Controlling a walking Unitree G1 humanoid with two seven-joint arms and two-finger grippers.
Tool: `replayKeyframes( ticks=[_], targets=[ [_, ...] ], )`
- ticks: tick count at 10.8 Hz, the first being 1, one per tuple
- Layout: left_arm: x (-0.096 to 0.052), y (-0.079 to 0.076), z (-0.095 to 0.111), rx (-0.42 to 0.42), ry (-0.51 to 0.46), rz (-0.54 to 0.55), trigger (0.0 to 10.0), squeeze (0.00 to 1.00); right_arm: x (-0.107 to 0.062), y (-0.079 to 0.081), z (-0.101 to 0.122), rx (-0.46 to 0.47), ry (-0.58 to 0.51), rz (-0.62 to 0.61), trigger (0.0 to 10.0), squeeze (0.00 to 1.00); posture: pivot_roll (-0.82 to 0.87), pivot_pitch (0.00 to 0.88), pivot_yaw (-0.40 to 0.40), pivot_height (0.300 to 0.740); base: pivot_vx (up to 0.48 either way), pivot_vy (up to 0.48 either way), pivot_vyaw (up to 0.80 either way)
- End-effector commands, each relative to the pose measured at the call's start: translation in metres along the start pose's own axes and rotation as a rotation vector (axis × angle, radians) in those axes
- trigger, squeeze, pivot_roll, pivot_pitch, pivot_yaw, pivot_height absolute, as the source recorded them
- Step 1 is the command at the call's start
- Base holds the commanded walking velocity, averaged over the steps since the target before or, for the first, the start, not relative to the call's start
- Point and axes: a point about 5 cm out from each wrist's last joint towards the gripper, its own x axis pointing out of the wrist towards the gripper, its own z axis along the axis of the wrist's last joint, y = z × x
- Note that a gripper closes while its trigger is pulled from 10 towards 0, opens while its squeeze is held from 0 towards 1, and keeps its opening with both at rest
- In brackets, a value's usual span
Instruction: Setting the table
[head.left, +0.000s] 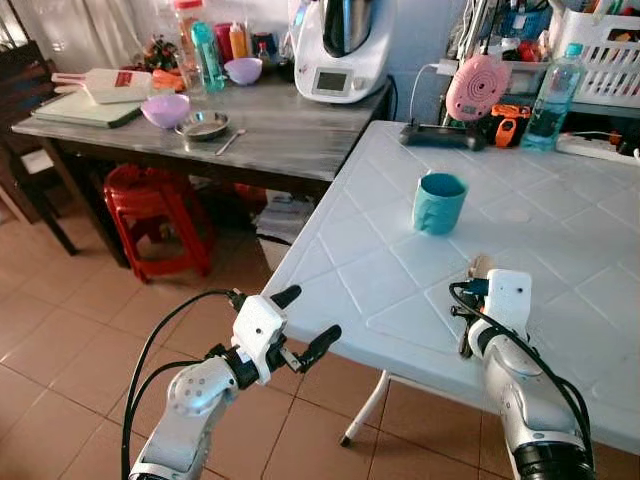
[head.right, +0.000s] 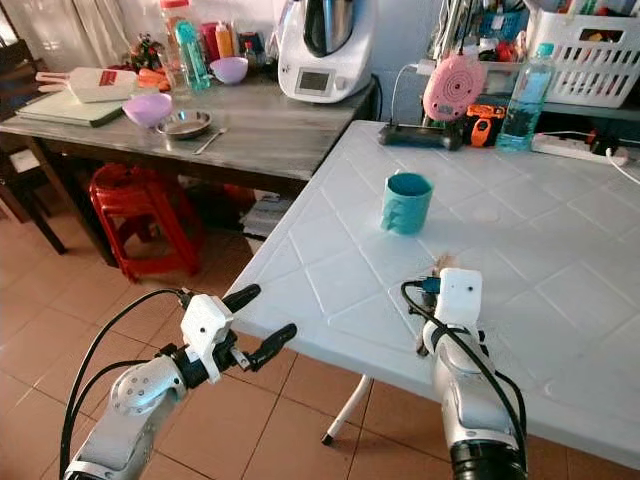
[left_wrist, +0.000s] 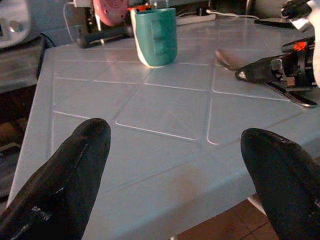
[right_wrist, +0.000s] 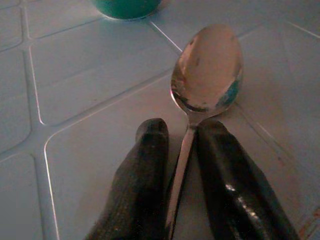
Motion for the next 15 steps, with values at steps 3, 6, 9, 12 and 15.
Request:
replayKeyframes(
  ticks=[3,6,9,12,15],
  targets=[
    [-0.002,-0.002,0.001,-0.008,0.001,-0.04,10.0,0.0,-0.009,0.003,-0.045,0.026,0.187,0.008,0.0,0.0,0.04,0.0,0.085,0.74,0.0,0.0,0.0],
    [-0.002,-0.005,0.005,-0.032,-0.026,-0.079,10.0,0.0,-0.01,0.007,-0.046,0.046,0.185,0.013,0.0,0.0,0.04,0.0,0.086,0.74,0.0,0.0,0.0],
    [-0.002,-0.003,0.007,-0.014,-0.018,-0.088,10.0,0.0,-0.008,0.008,-0.04,0.103,0.166,-0.005,0.0,0.0,0.06,0.0,0.079,0.74,0.0,0.0,0.0],
    [-0.003,0.025,-0.004,0.061,0.086,0.163,10.0,0.0,-0.021,0.005,-0.017,0.177,0.026,-0.018,10.0,0.0,0.06,0.0,0.079,0.74,0.0,0.0,0.0],
    [0.0,0.041,-0.001,0.031,0.062,0.332,10.0,0.0,-0.04,-0.003,-0.006,0.153,-0.127,-0.038,10.0,0.0,0.04,0.0,0.091,0.74,0.0,0.0,0.0]
  ],
)
